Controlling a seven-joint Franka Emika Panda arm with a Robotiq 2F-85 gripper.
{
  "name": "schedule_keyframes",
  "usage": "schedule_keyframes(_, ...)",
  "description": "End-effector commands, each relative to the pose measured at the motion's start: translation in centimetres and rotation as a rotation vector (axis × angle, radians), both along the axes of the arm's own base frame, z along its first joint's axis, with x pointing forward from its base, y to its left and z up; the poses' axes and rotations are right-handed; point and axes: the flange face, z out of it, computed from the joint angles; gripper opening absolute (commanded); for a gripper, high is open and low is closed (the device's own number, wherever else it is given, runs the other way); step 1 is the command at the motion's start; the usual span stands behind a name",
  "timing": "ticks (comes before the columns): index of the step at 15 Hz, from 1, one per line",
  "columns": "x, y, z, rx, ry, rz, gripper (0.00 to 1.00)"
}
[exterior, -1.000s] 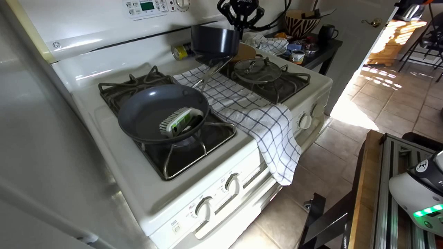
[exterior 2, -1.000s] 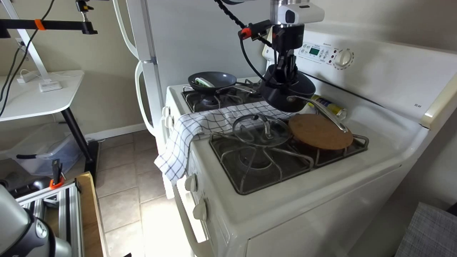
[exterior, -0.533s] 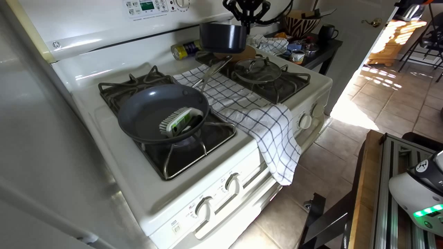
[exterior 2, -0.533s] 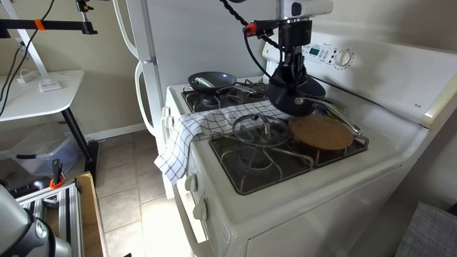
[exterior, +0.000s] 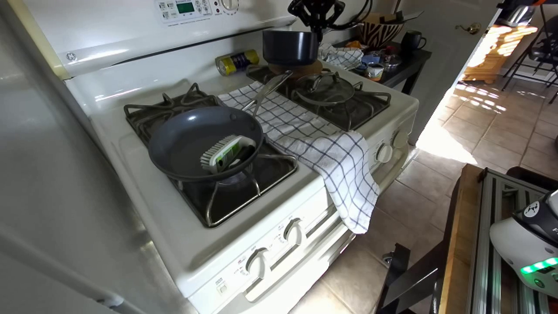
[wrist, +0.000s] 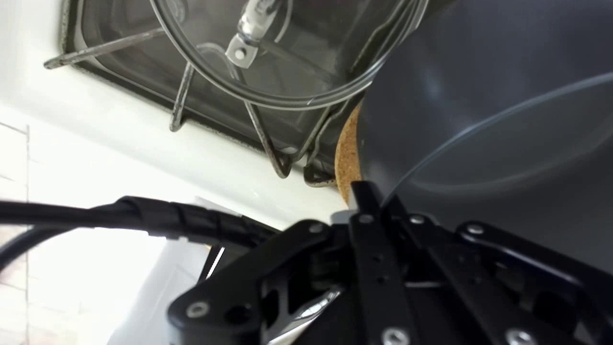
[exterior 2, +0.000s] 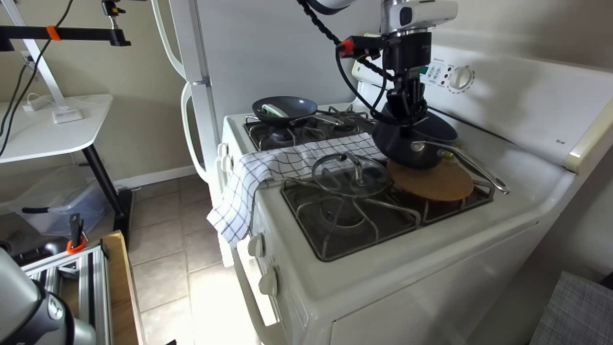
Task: Take the pot off of the pan and place it to the left
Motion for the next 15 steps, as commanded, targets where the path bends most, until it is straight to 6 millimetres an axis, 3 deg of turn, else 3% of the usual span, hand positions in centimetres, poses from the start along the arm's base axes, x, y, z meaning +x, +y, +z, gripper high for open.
schedule_keyframes(1, 0.7, -0.8, 1.1, -0.065, -0.026, -0.079, 0.01)
schedule_keyframes(8, 0.7, -1.2, 1.8, -0.168, 0.016, -0.121, 0.01)
schedule_keyframes(15, 1.8, 0.1, 1.6, -0.253, -0.025, -0.16, 0.01)
